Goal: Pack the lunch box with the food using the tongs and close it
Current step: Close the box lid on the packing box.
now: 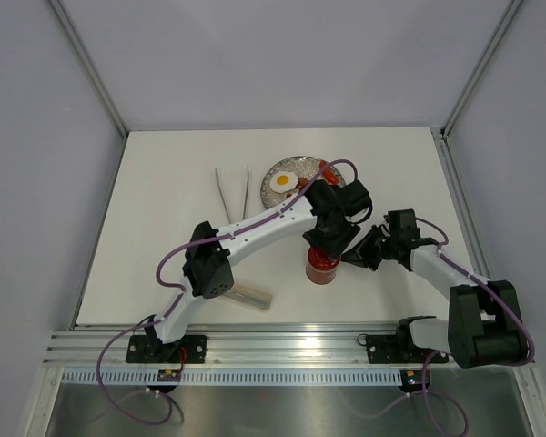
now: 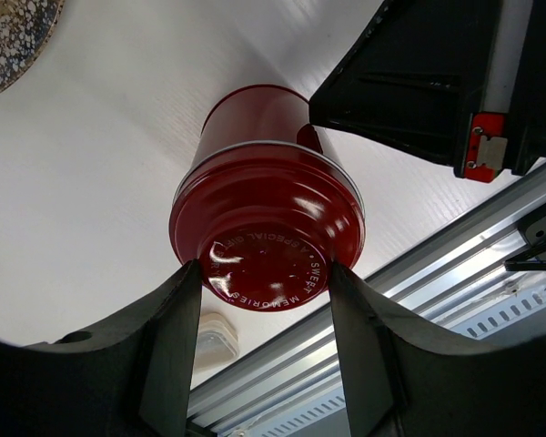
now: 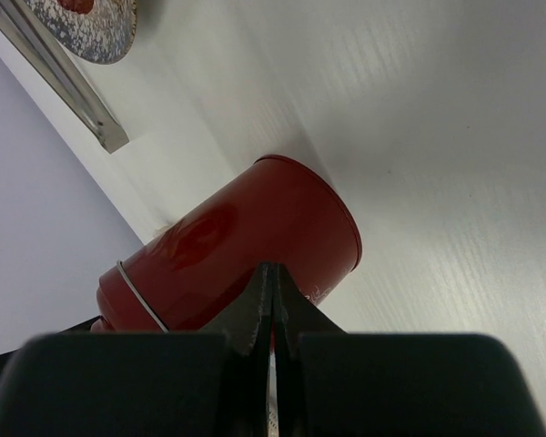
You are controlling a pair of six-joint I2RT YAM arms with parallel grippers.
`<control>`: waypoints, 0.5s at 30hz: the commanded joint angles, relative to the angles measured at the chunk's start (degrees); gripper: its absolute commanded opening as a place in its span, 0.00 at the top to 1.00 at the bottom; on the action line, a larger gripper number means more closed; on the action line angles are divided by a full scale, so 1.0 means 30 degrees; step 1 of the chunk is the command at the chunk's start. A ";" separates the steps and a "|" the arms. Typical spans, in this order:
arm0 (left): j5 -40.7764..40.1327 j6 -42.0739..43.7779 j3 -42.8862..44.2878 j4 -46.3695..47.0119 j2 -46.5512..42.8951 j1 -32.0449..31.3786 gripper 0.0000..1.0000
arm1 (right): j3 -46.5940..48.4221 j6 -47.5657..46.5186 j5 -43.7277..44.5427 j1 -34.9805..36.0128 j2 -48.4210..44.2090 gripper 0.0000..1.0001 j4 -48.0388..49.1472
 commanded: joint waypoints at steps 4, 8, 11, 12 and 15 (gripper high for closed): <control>0.0418 0.0423 0.0242 -0.0023 0.0769 0.0078 0.98 | -0.0236 0.0100 -0.0244 0.0528 -0.0161 1.00 0.0380; 0.0302 0.0452 -0.0140 0.0008 0.0944 0.0078 0.98 | -0.0499 0.0188 -0.0127 0.0557 -0.0366 1.00 0.0439; -0.0079 0.0510 -0.0257 -0.0197 0.1120 0.0049 0.99 | -0.0762 0.0247 -0.0010 0.0557 -0.0454 1.00 0.0498; -0.0254 0.0511 -0.0315 -0.0227 0.1063 0.0078 0.99 | -0.0792 0.0276 -0.0039 0.0557 -0.0484 1.00 0.0556; -0.0431 0.0599 -0.0550 -0.0344 0.1004 0.0078 0.99 | -0.0909 0.0364 -0.0010 0.0557 -0.0484 1.00 0.0732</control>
